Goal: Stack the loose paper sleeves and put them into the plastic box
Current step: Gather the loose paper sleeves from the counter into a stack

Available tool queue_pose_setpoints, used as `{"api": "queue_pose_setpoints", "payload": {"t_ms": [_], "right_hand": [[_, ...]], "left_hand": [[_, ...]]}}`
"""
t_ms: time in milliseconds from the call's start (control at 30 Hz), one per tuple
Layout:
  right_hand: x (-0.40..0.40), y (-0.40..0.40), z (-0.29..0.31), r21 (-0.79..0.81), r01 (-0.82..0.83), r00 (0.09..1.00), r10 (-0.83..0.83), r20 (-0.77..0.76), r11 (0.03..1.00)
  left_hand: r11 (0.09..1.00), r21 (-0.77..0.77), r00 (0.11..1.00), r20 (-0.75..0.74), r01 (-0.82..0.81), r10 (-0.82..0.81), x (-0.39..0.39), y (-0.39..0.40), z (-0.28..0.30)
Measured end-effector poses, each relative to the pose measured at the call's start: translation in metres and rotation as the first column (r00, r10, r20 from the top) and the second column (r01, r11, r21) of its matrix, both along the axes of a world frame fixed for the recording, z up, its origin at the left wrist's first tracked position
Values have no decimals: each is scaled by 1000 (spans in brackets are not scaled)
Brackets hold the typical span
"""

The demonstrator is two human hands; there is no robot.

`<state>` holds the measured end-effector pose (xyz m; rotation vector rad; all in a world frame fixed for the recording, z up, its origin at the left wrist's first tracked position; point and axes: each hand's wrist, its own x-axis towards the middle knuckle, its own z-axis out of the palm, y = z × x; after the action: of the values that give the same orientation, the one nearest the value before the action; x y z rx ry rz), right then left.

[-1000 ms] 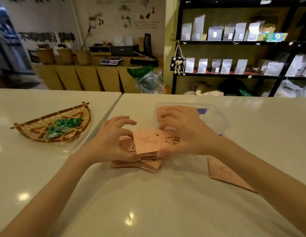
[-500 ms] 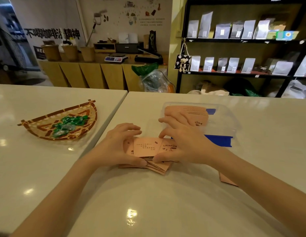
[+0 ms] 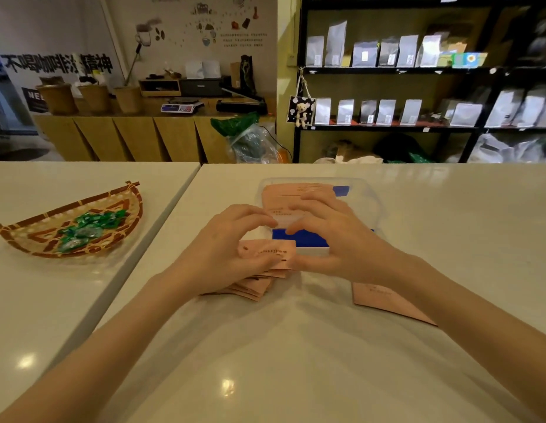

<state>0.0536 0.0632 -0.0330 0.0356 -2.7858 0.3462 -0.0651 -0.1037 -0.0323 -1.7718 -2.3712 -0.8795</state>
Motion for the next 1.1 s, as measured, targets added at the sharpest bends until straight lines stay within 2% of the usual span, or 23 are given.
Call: {"api": "queue_pose_setpoints", "payload": {"t_ms": [100, 200, 300, 400, 567, 767, 1100], "right_hand": [[22, 15, 2, -29, 45, 999, -45, -23, 999], [50, 32, 5, -75, 115, 993, -117, -14, 991], [77, 46, 4, -106, 201, 980, -199, 31, 974], [101, 56, -1, -143, 298, 948, -276, 158, 944], [127, 69, -20, -117, 361, 907, -319, 274, 925], [135, 73, -30, -127, 385, 890, -331, 312, 914], [127, 71, -21, -149, 336, 937, -314, 150, 930]], "left_hand": [[989, 0, 989, -6, 145, -145, 21, 26, 9], [965, -80, 965, -66, 250, -255, 38, 54, 11], [941, -198, 953, -76, 274, -293, 55, 79, 7], [905, -308, 941, -73, 295, -332, 67, 99, 0], [847, -454, 945, -34, 275, -325, 80, 117, -21], [856, -431, 953, 25, 284, -303, 84, 120, -32], [934, -273, 972, 22, 231, -234, 82, 110, -25]]}}
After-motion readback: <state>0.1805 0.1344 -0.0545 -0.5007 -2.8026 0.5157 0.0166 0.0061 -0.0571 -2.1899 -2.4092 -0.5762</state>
